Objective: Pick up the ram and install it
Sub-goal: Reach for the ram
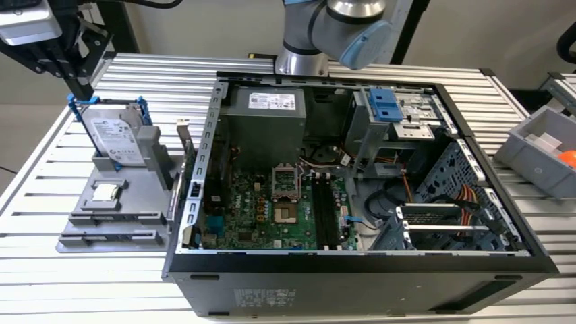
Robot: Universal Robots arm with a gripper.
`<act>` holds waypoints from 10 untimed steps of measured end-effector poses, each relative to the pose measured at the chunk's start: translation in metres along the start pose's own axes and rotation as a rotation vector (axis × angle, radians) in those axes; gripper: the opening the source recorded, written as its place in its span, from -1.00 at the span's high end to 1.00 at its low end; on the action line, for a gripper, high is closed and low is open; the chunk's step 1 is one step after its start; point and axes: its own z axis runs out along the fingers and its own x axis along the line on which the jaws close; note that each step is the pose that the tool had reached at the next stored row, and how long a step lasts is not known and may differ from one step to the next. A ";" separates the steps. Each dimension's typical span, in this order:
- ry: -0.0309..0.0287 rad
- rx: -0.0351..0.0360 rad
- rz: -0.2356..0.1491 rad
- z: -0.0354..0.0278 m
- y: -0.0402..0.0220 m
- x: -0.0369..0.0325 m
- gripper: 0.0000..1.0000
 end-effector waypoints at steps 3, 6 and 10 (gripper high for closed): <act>0.0002 0.0000 0.000 0.0001 -0.0017 0.0000 1.00; 0.0003 0.0001 0.000 0.0003 -0.0037 0.0001 1.00; 0.0004 0.0000 0.000 0.0005 -0.0067 0.0002 1.00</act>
